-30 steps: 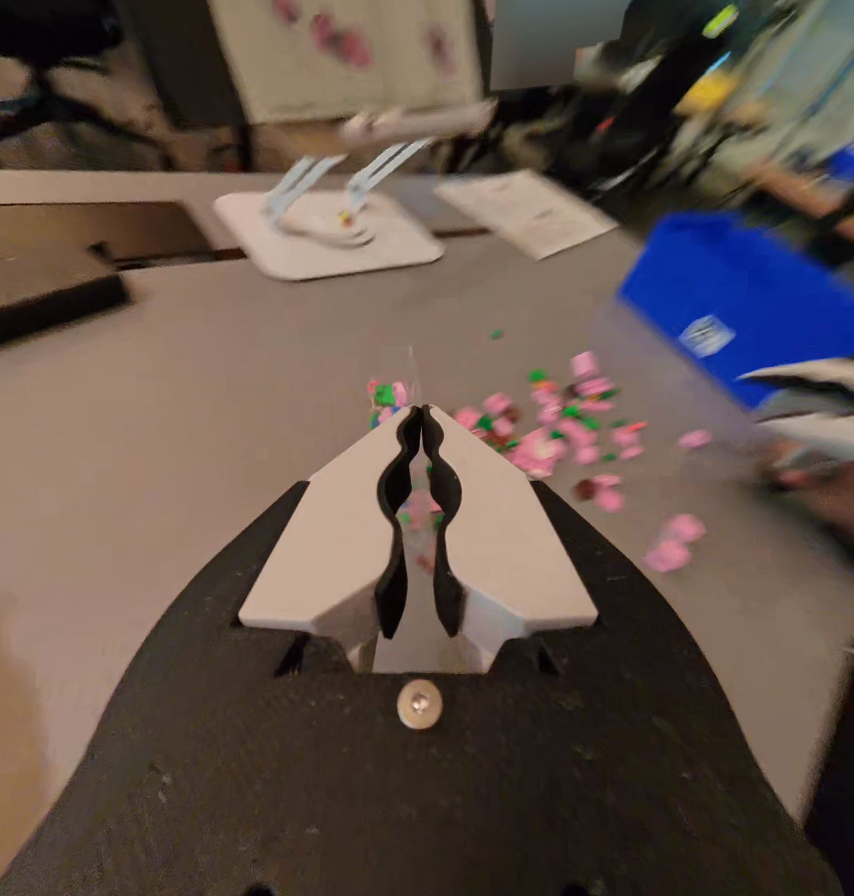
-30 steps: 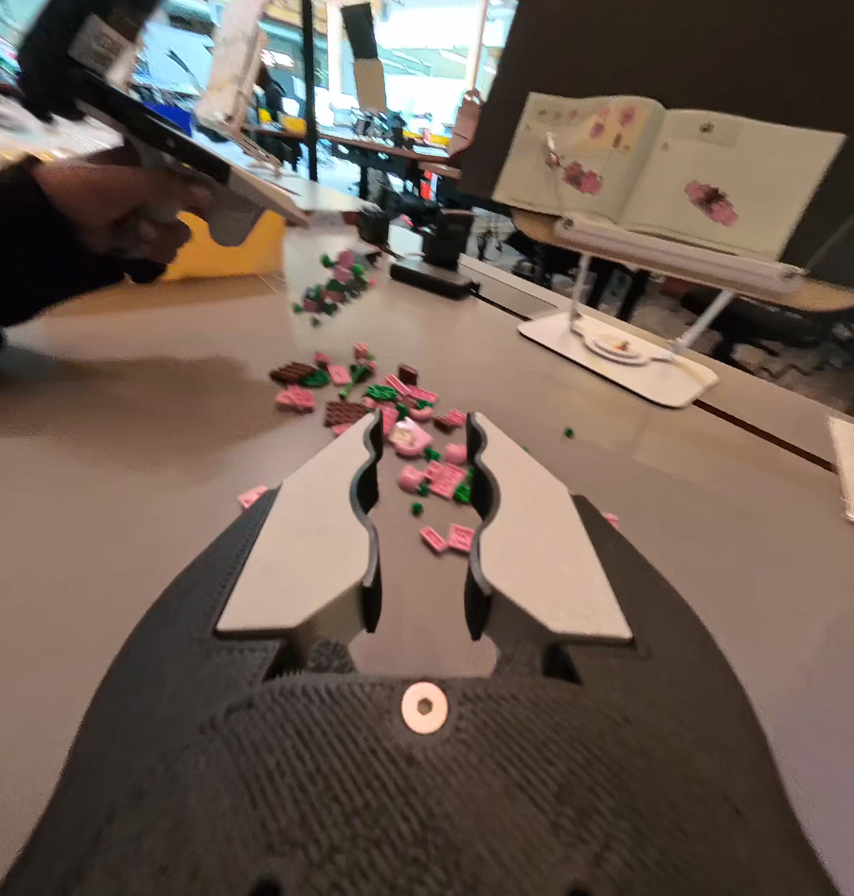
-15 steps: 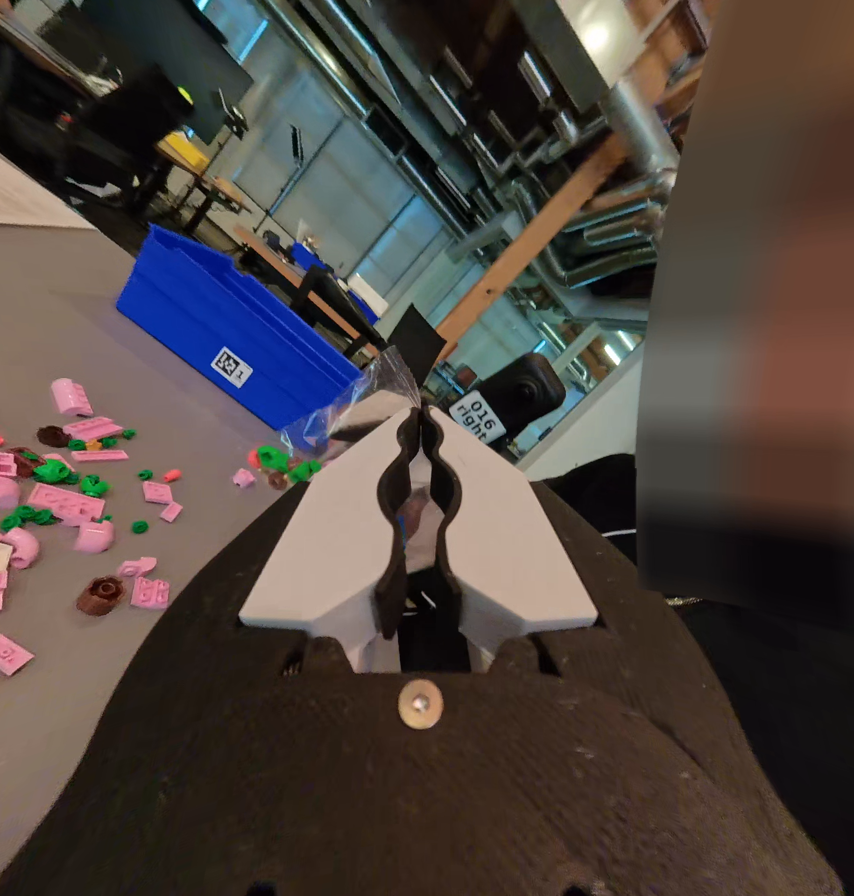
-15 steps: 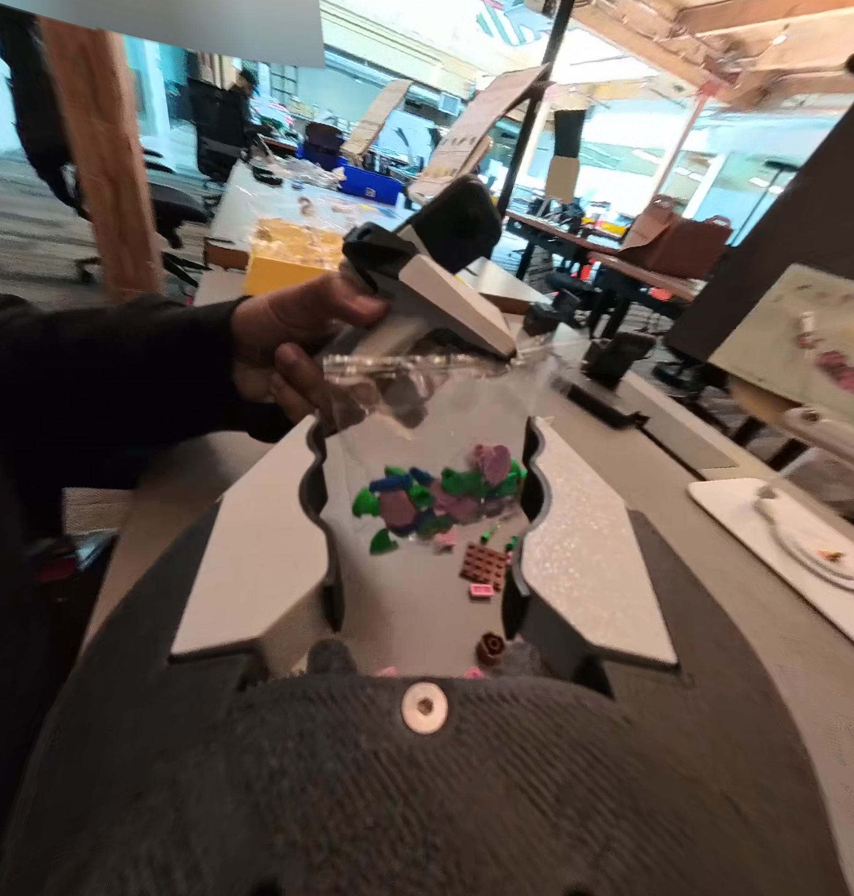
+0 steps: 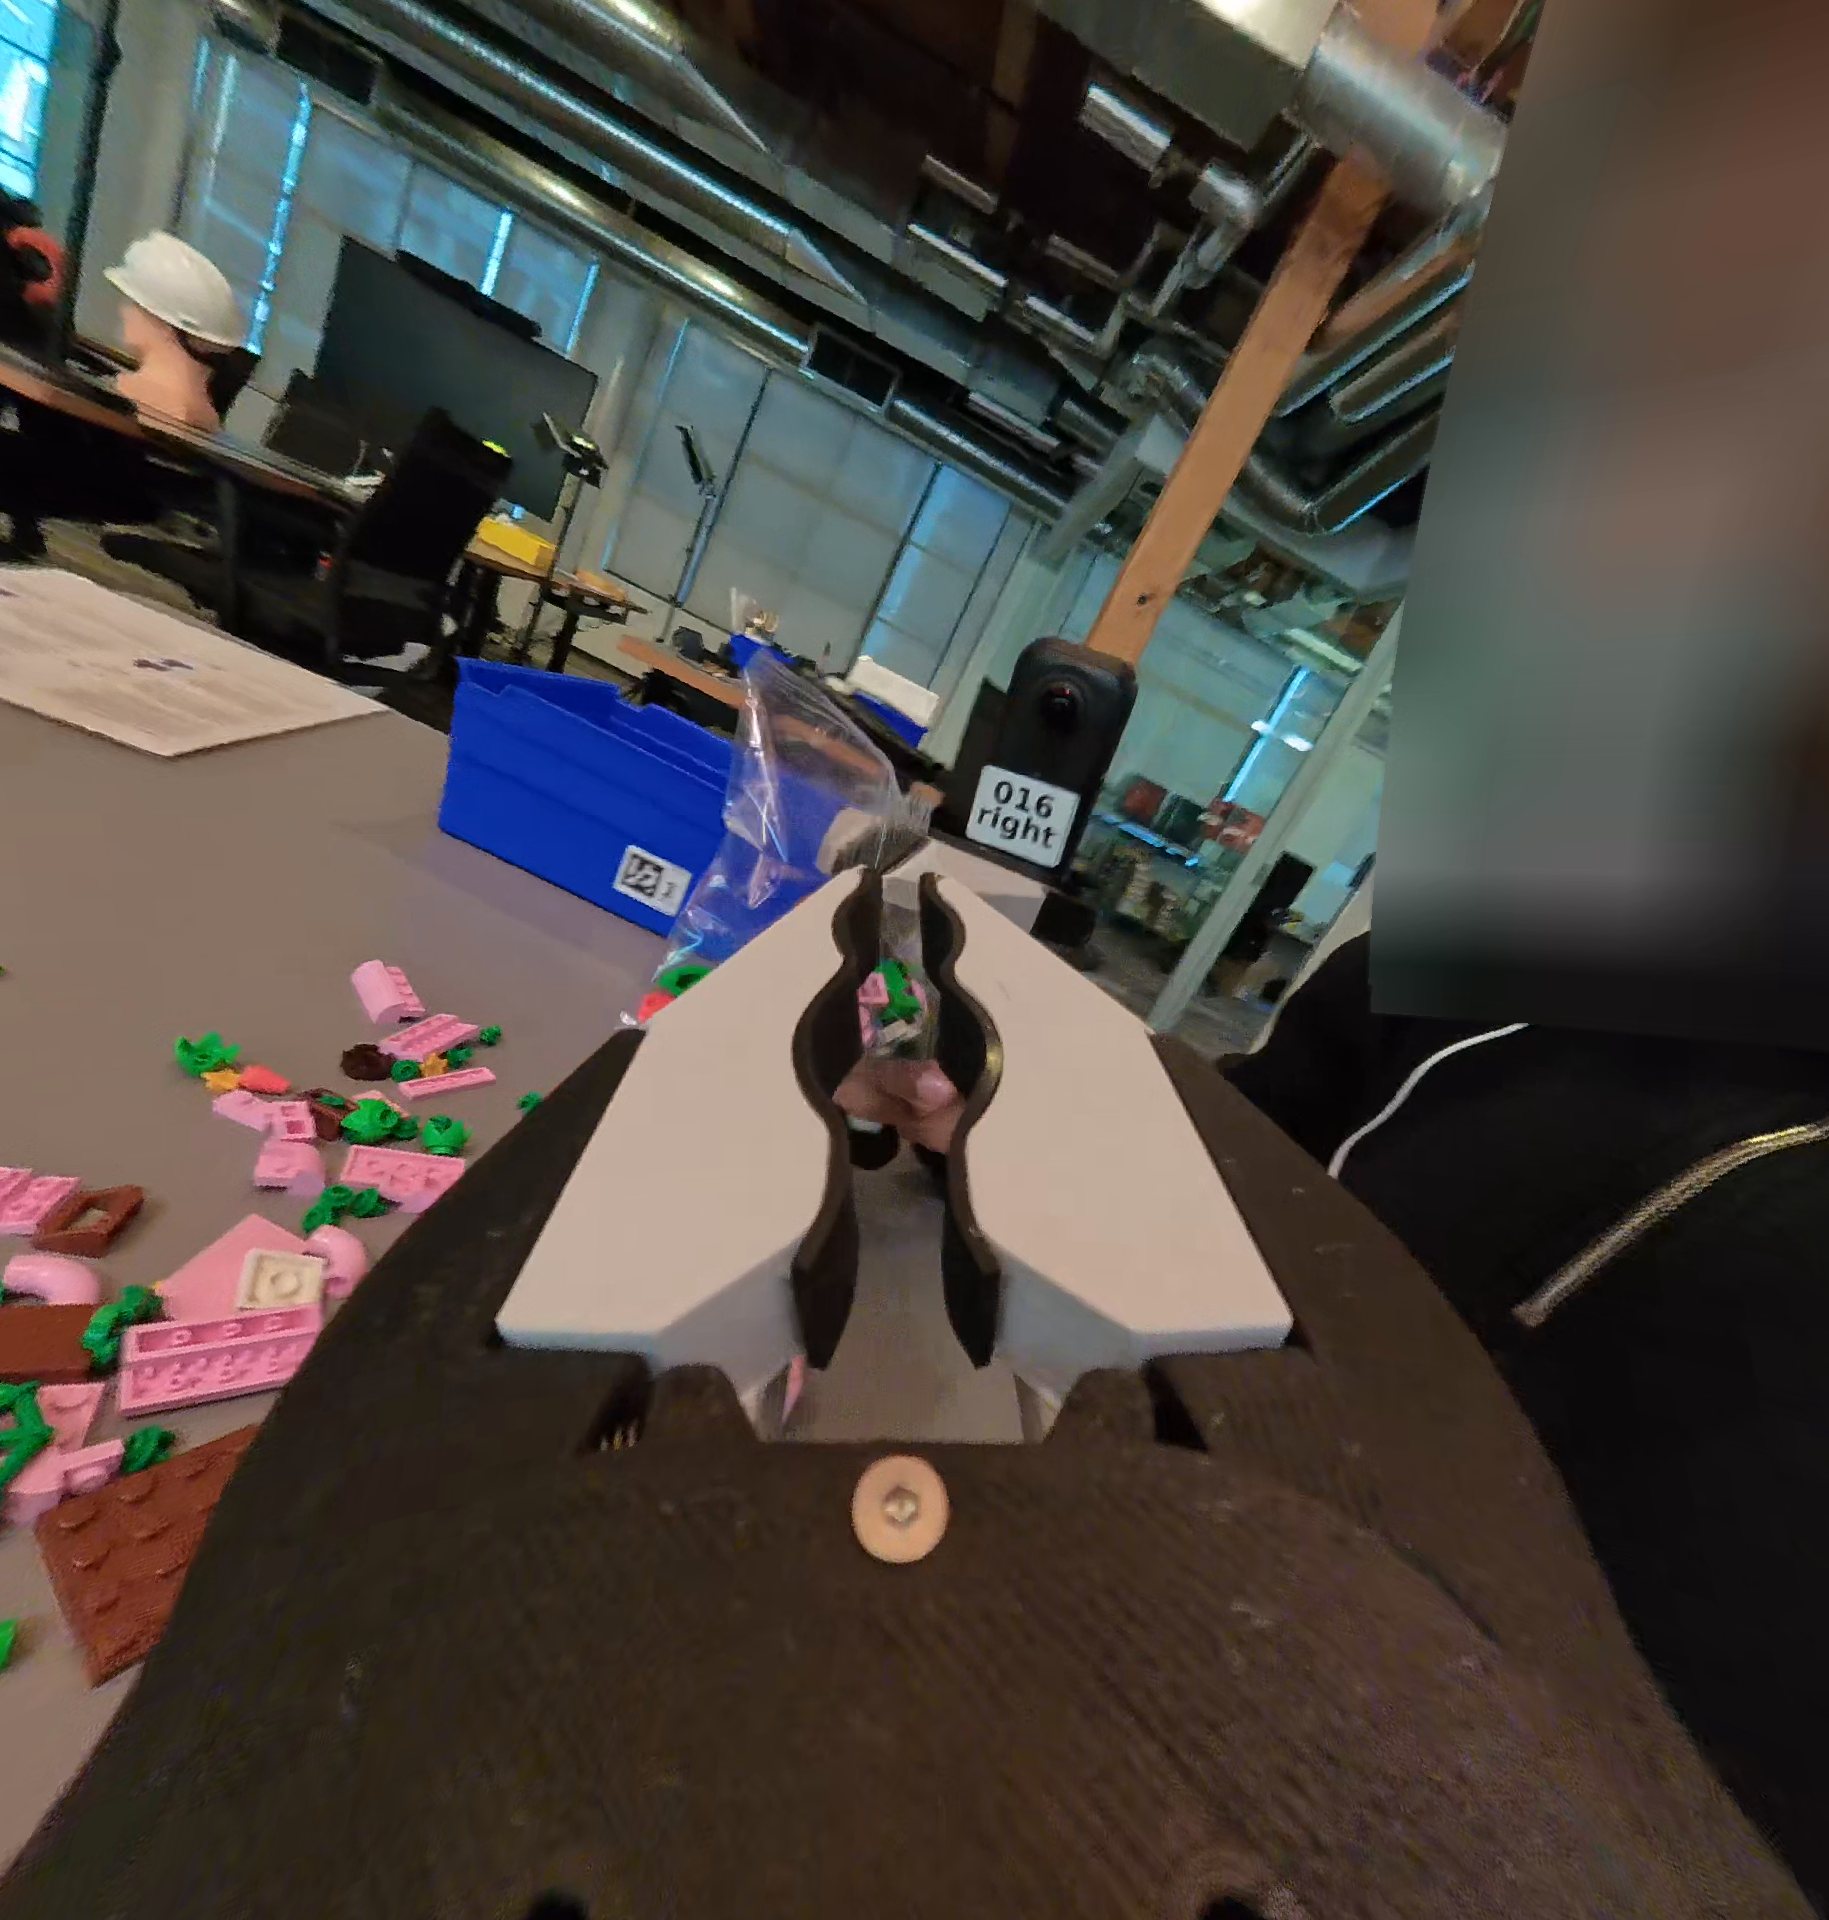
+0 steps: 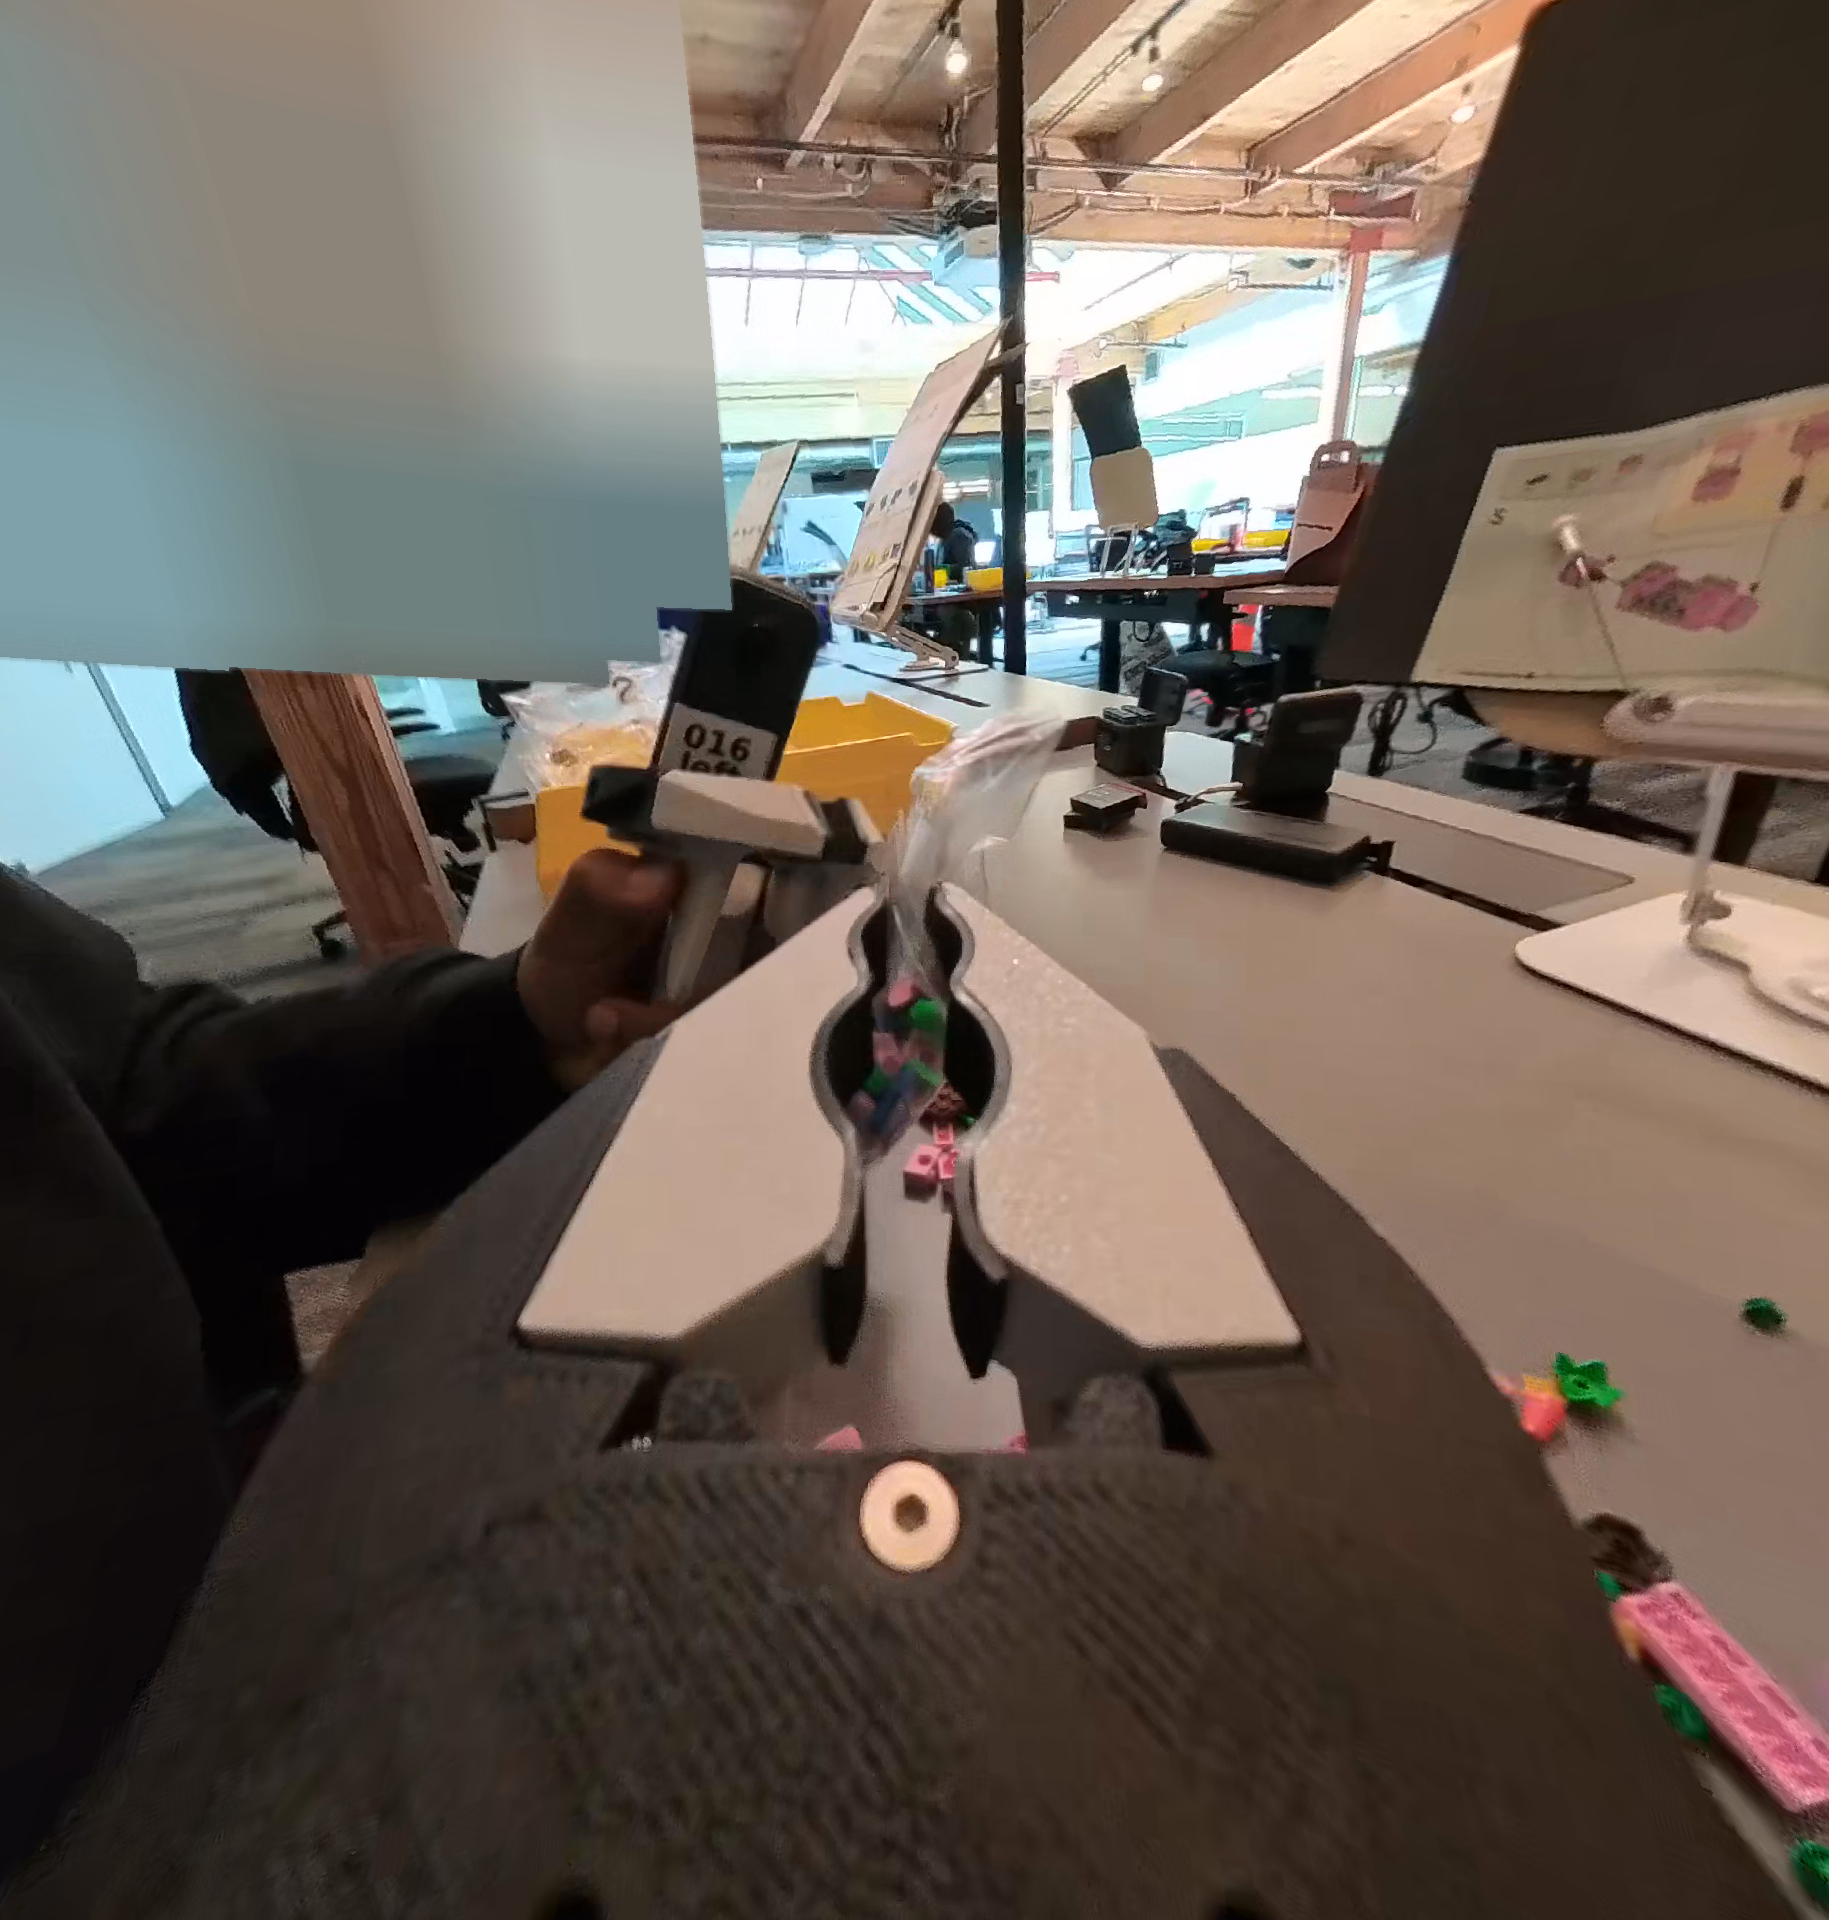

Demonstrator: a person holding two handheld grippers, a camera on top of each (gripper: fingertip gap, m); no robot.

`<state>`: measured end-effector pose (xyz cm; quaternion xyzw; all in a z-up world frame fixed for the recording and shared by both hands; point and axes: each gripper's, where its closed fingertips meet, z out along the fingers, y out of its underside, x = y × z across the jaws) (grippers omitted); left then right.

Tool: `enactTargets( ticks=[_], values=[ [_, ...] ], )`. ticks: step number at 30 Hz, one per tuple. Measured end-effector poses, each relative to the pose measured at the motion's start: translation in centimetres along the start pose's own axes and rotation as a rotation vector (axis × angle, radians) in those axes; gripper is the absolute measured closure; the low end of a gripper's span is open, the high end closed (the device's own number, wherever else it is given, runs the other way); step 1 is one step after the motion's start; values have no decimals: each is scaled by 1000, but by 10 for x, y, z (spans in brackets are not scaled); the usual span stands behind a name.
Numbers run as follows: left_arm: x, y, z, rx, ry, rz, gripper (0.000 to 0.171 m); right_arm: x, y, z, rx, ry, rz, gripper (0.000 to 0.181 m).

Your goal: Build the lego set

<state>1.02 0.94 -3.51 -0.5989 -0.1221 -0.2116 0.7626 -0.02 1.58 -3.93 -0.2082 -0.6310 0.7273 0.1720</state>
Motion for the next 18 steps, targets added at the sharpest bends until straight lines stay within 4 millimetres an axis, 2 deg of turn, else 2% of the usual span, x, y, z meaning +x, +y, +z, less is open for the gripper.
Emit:
enactTargets(
  ticks=[2,7,10,12,18],
  values=[
    [-8,4,2,-22,-89,96,149,3,3,0,-8,6,30,173],
    [-17,16,5,-99,-246,358,134,2,12,5,-49,9,30,169],
    [-19,21,7,-123,-277,409,134,5,14,5,-53,19,60,172],
    [-23,27,7,-166,-294,434,133,3,9,3,-16,-18,111,168],
    [-24,31,9,-188,-306,434,141,-5,2,0,37,-153,278,173]
  ],
)
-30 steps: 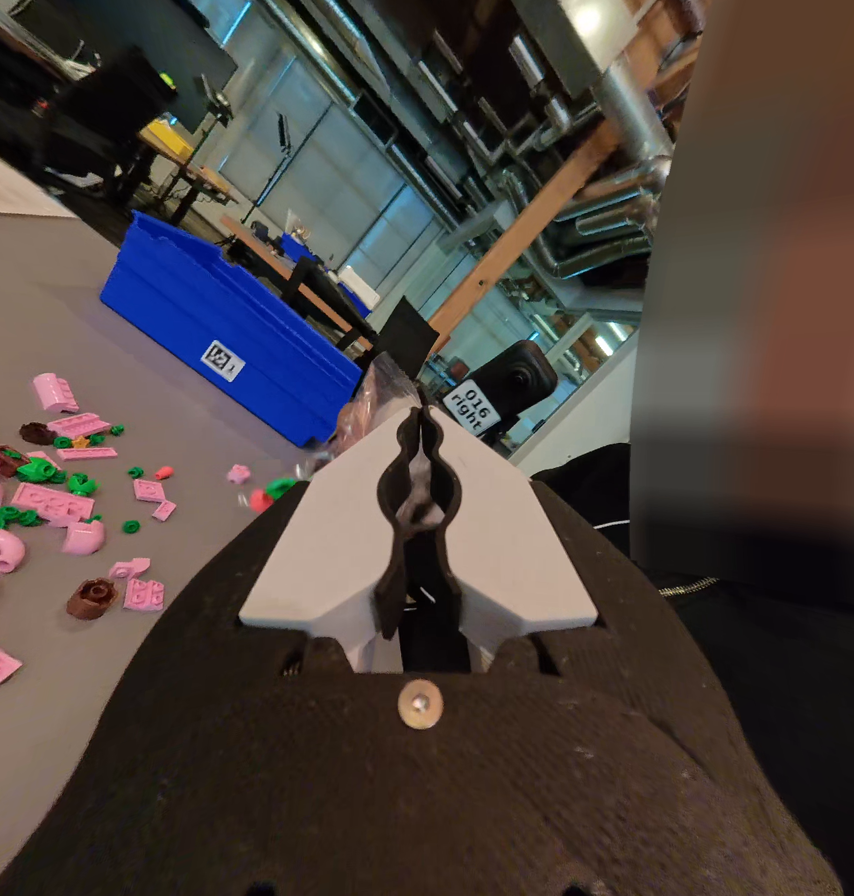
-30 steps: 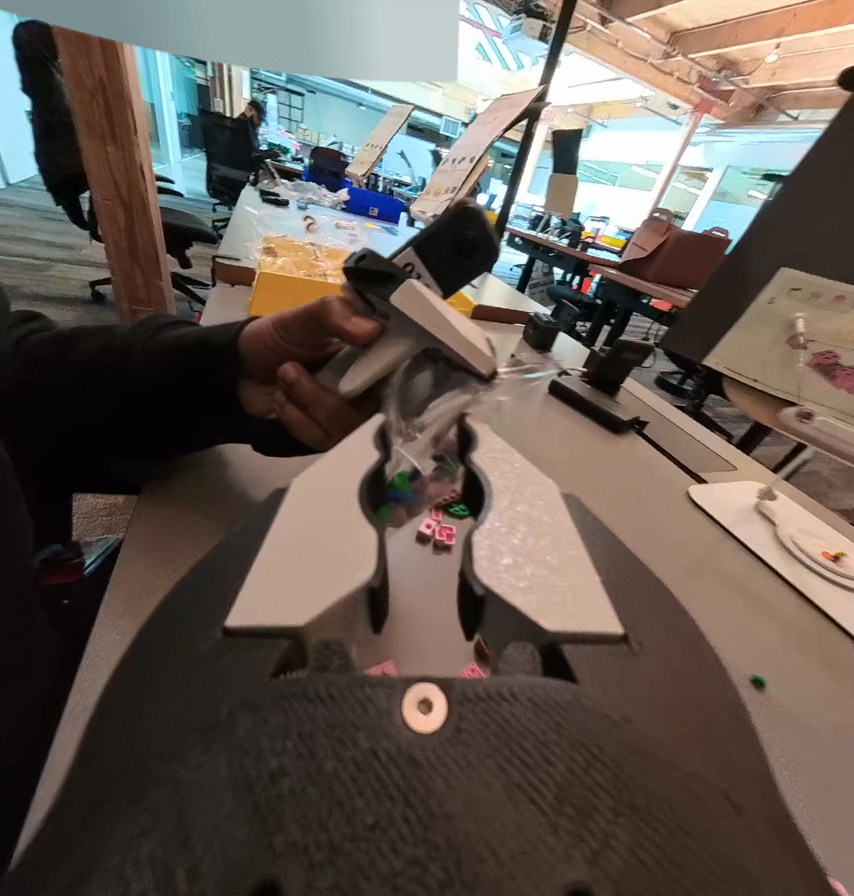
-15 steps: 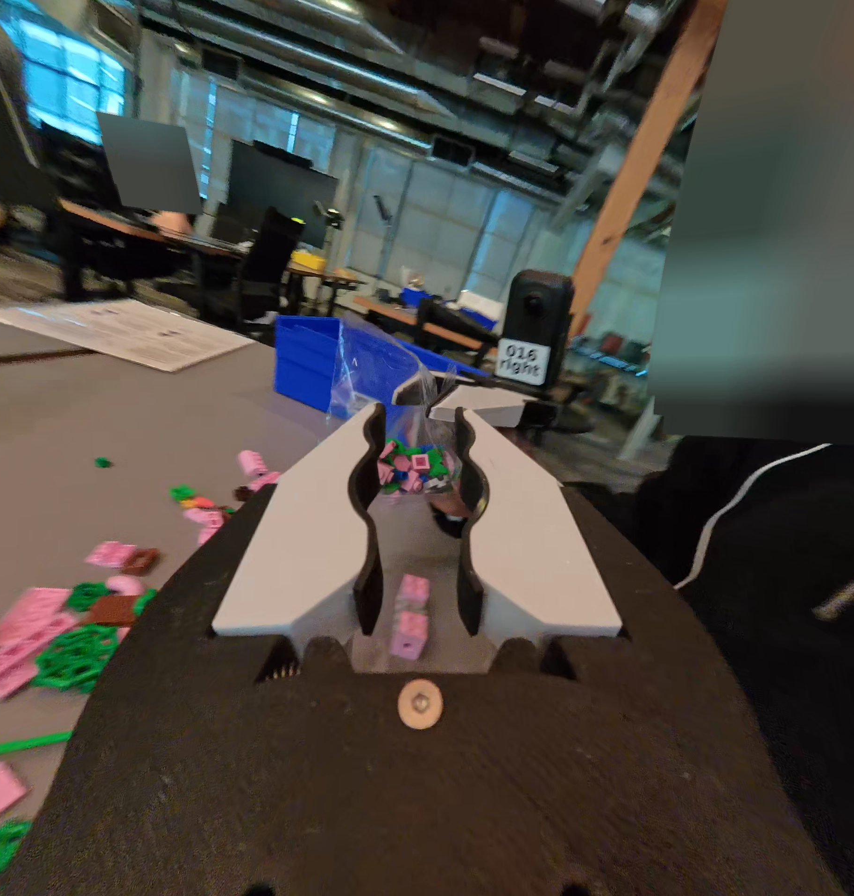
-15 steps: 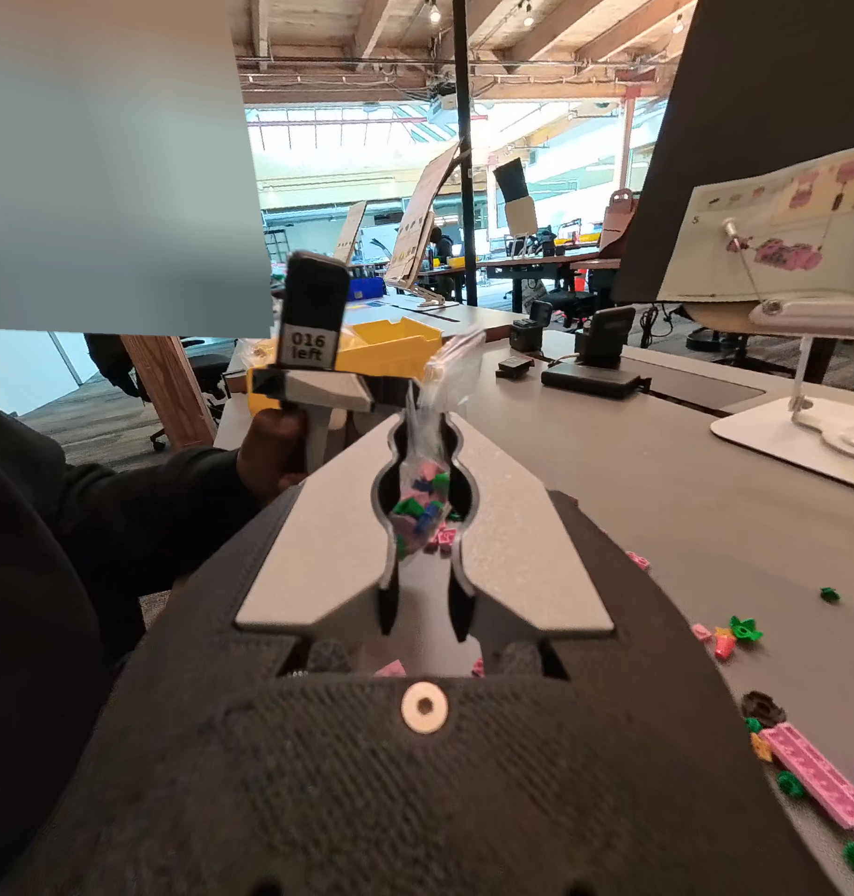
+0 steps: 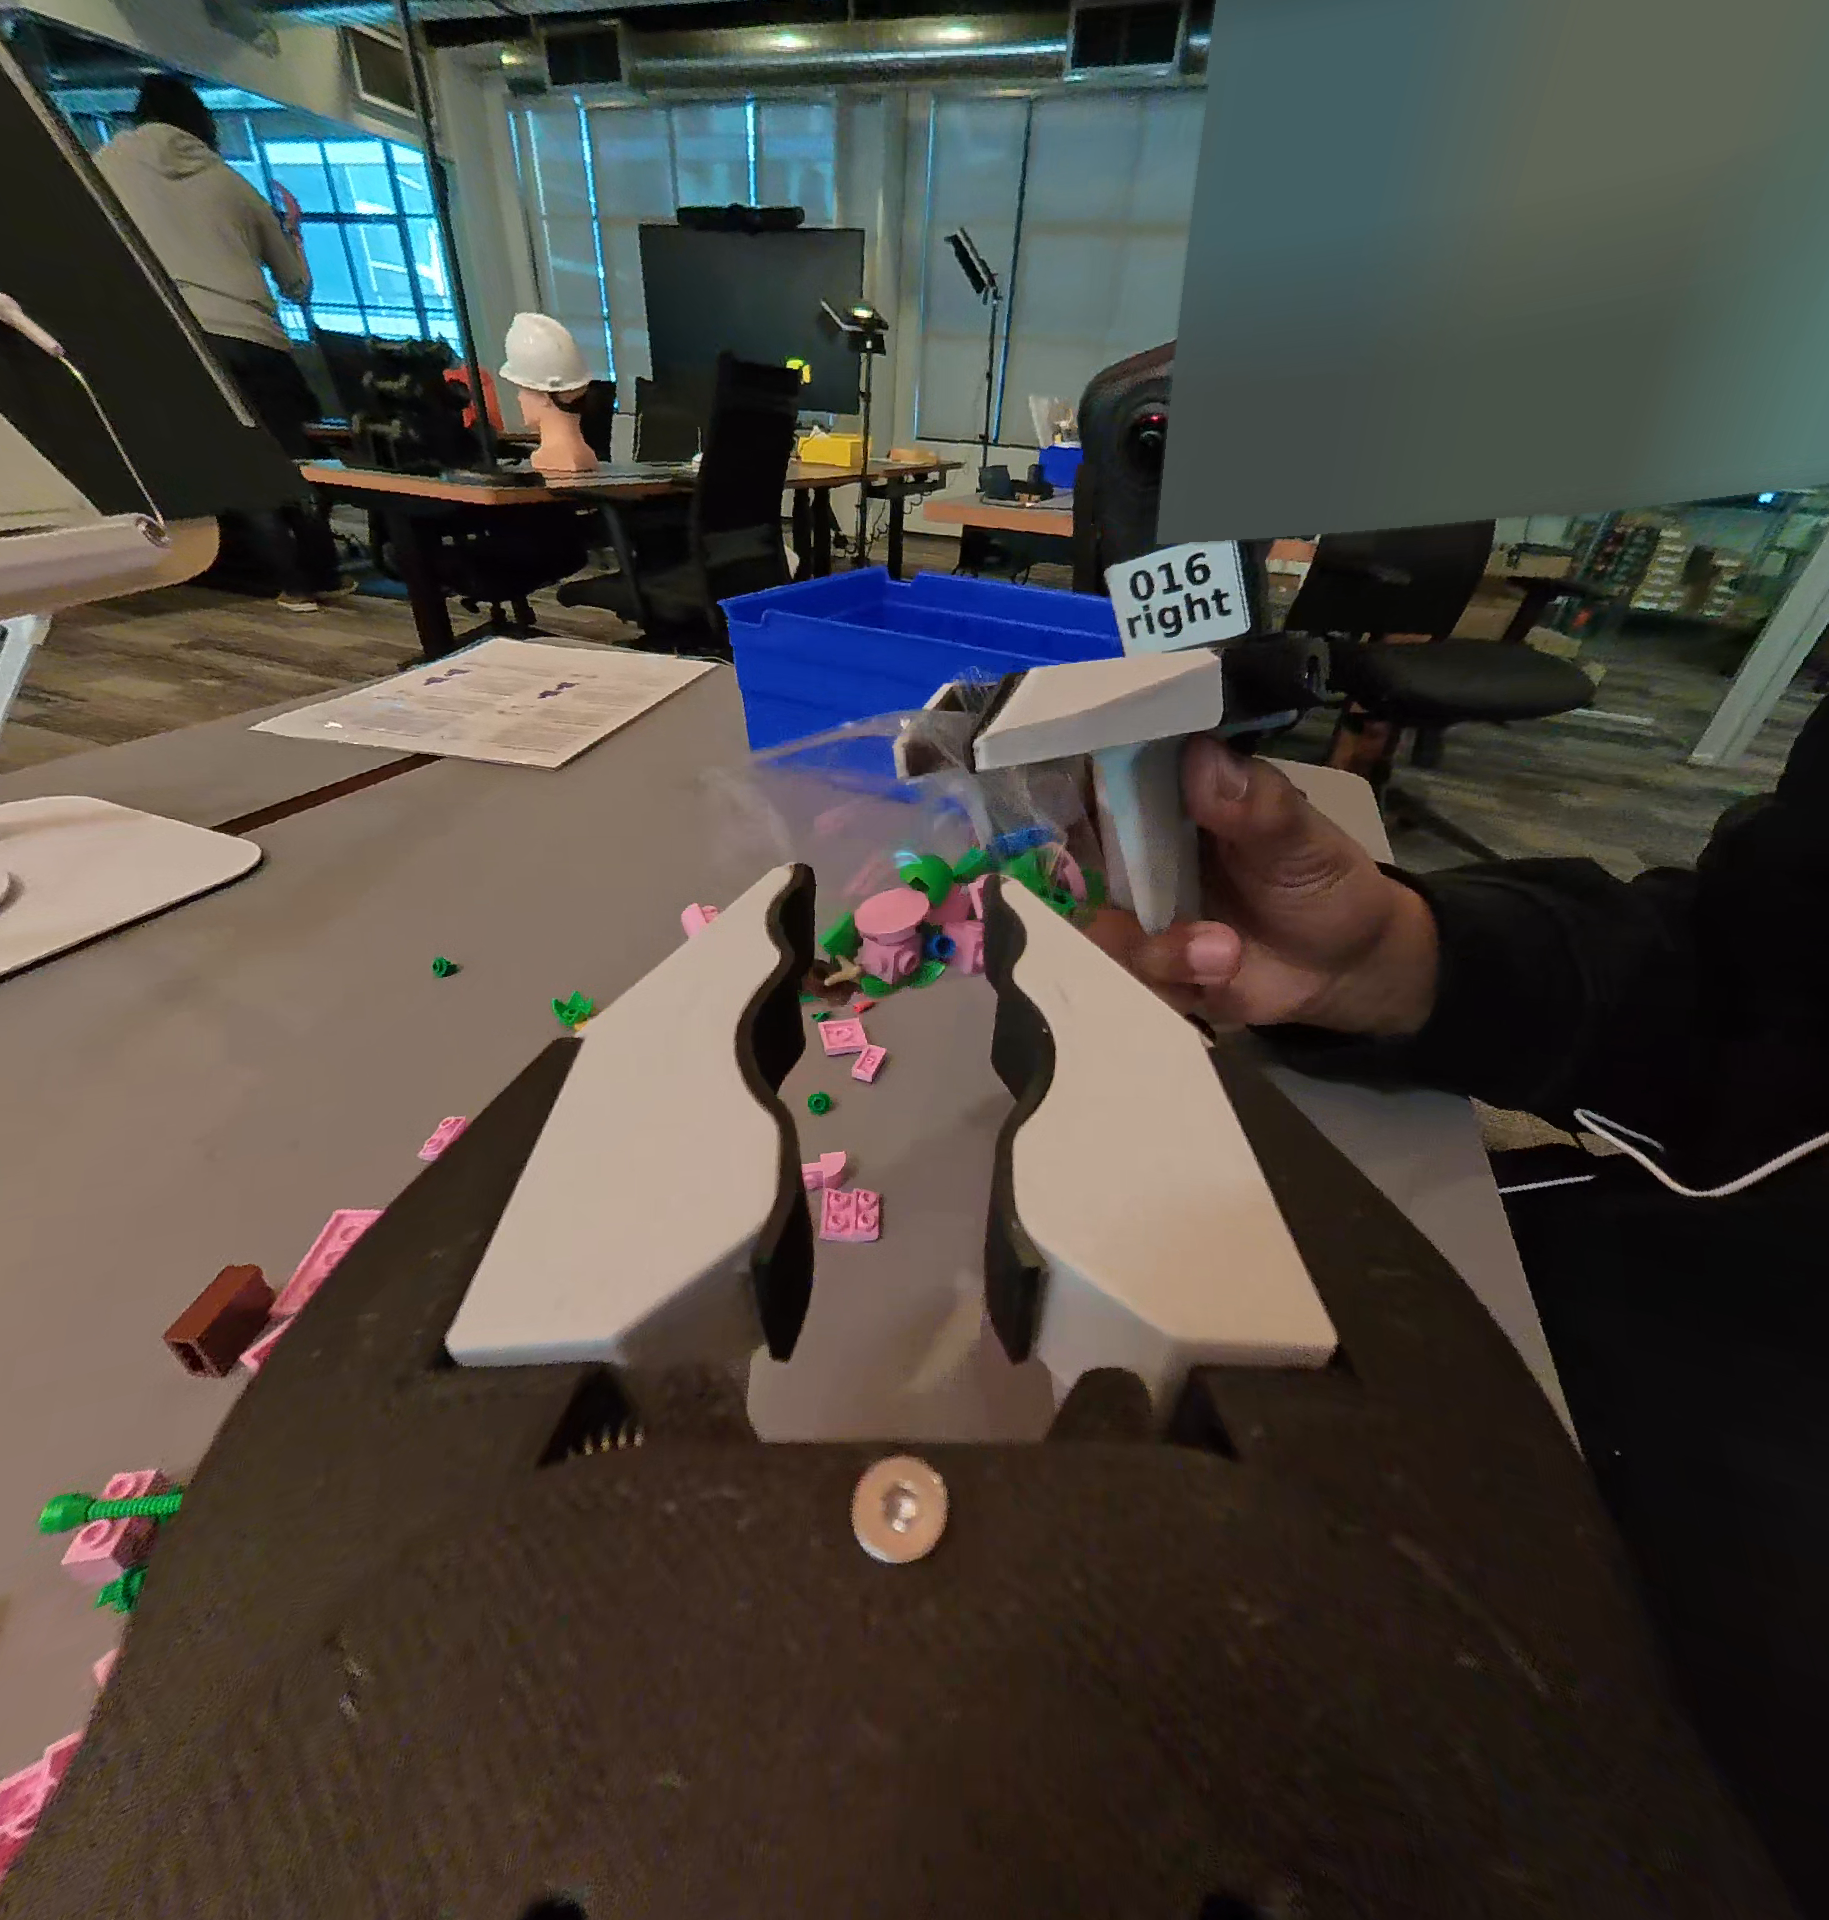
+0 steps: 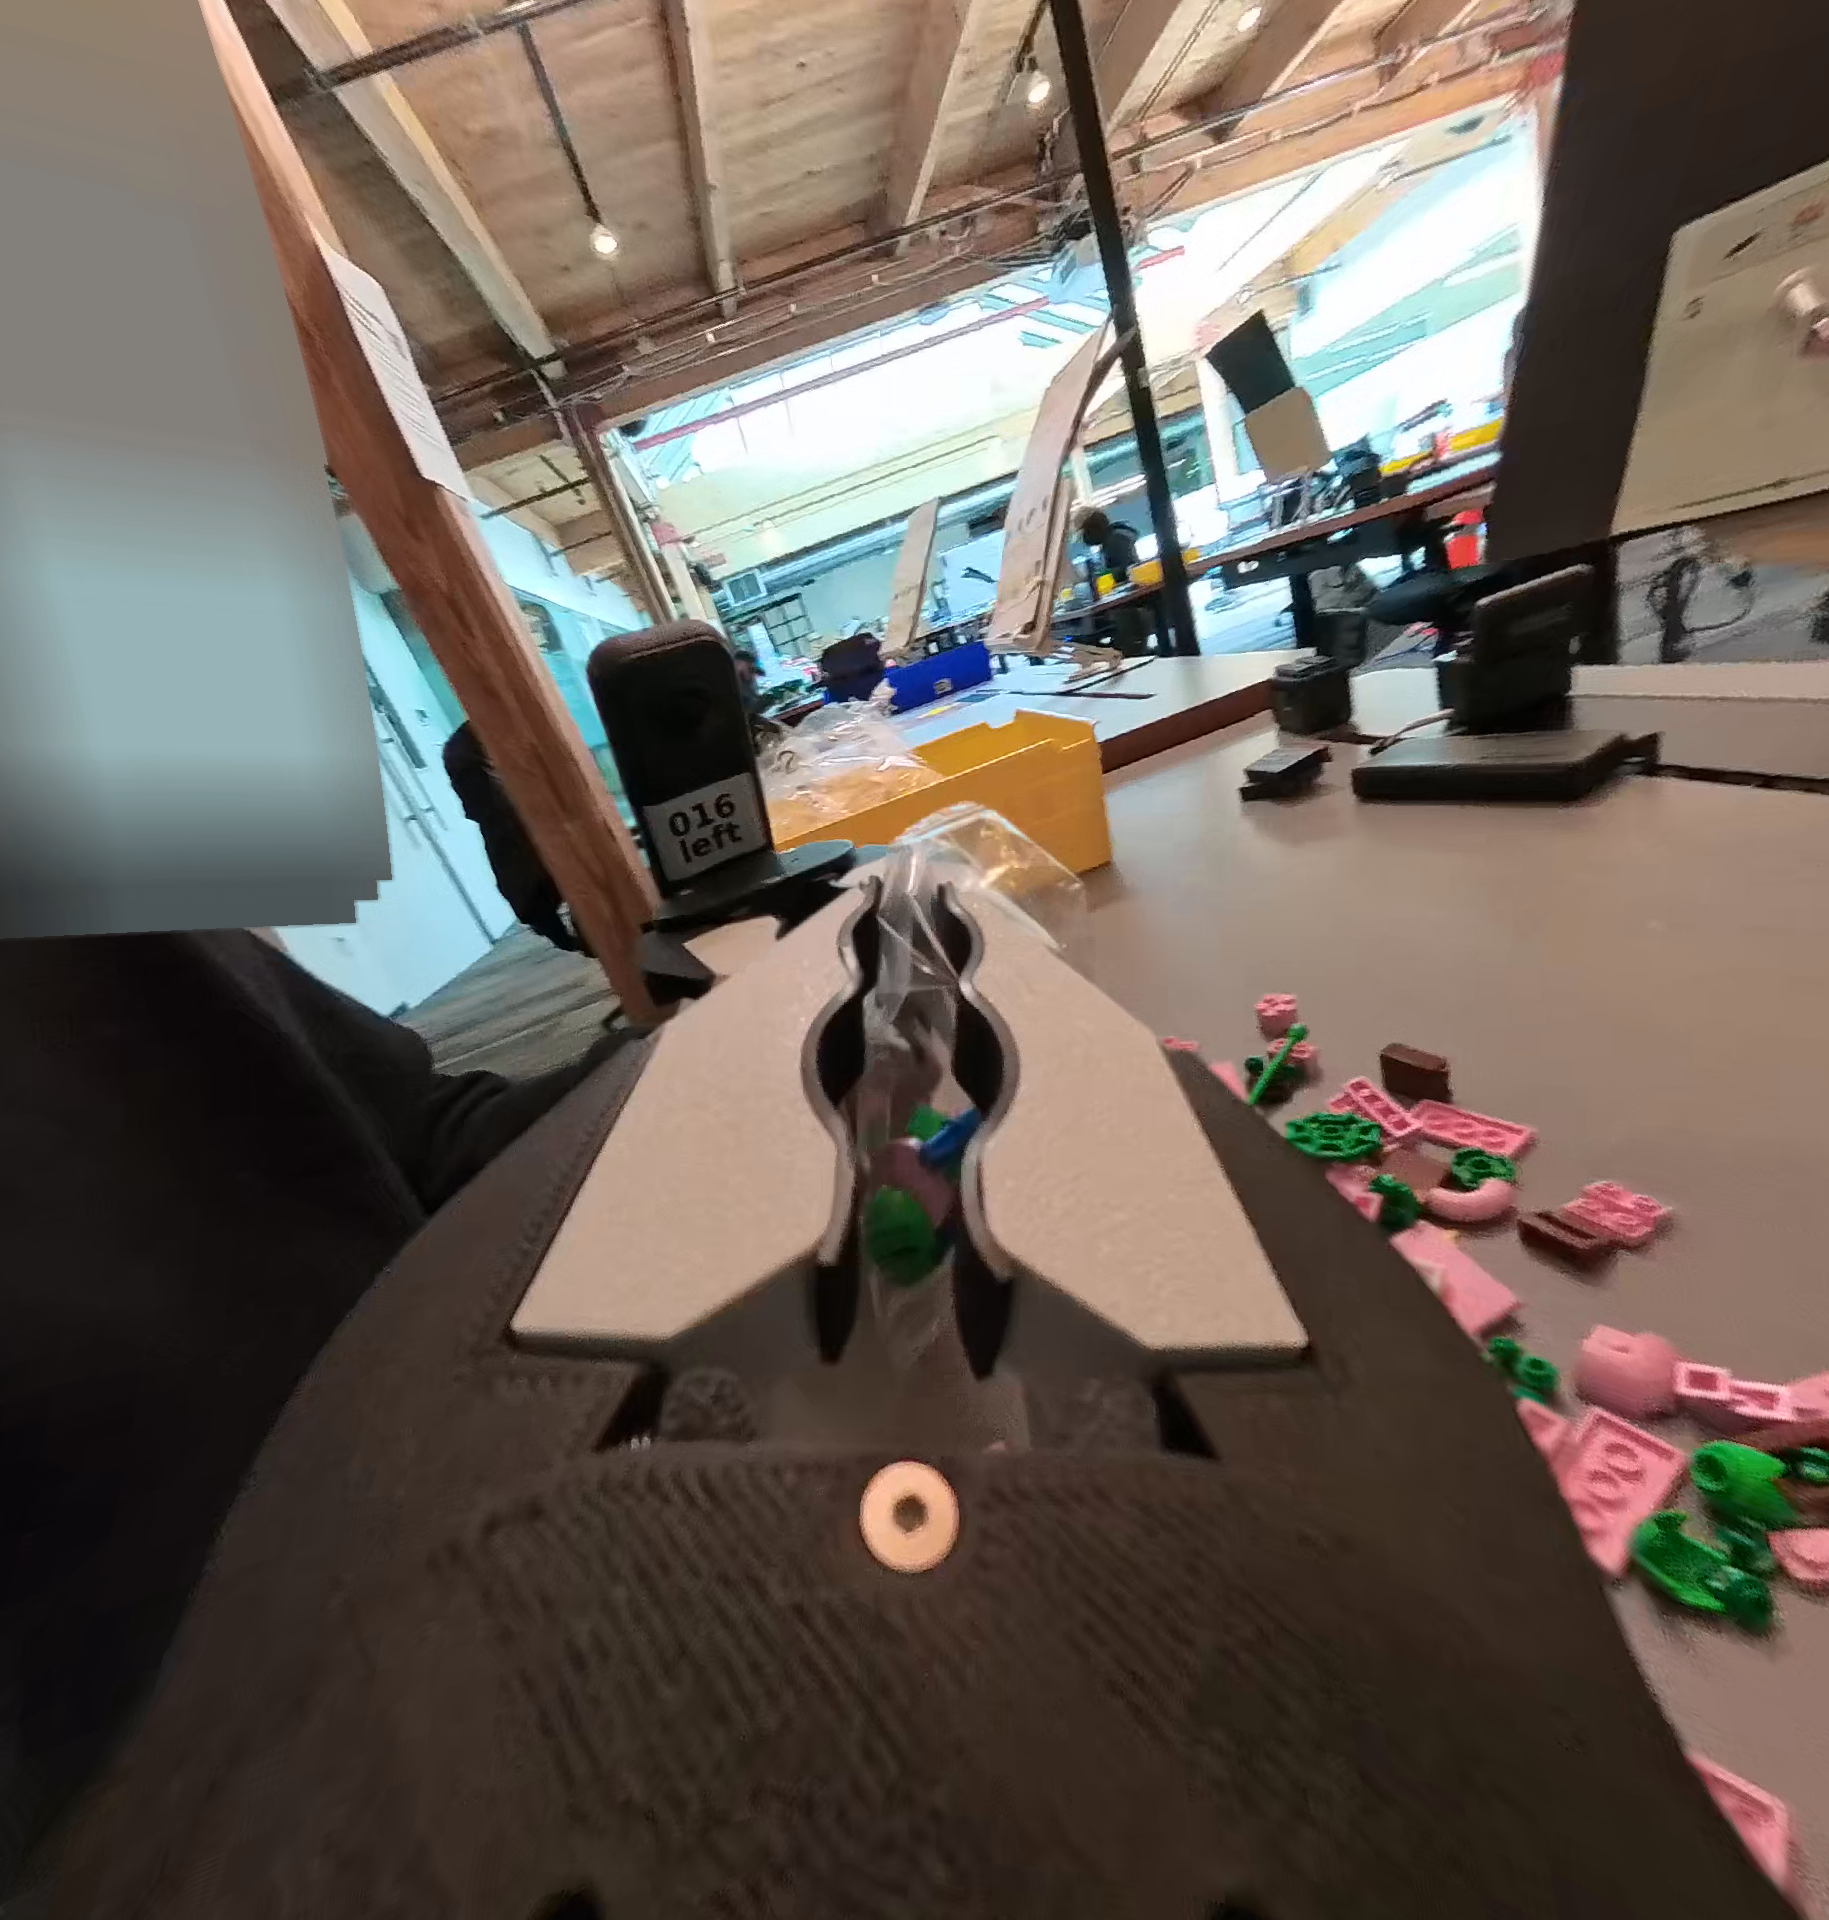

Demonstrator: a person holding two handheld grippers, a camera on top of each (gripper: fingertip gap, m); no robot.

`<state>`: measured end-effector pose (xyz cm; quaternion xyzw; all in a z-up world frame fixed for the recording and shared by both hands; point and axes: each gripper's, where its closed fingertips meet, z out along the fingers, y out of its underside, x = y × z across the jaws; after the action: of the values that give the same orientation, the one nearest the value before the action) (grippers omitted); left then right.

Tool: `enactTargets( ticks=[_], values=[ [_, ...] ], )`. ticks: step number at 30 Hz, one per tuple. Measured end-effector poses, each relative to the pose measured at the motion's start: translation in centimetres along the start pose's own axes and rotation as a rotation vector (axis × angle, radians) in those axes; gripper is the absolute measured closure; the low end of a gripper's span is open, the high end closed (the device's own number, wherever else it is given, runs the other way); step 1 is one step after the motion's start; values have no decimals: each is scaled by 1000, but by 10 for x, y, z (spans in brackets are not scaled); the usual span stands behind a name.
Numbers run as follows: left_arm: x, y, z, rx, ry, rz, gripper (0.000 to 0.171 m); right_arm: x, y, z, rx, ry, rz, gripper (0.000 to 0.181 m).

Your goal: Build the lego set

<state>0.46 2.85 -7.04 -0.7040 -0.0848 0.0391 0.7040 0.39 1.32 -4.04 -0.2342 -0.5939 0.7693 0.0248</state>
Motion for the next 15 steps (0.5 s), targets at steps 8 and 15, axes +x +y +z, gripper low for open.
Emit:
enactTargets(
  ticks=[8,15],
  values=[
    [10,-3,2,19,18,7,148,-9,6,5,-10,-91,100,170],
    [15,-7,-4,27,58,50,171,-15,7,5,-33,-113,51,156]
  ],
)
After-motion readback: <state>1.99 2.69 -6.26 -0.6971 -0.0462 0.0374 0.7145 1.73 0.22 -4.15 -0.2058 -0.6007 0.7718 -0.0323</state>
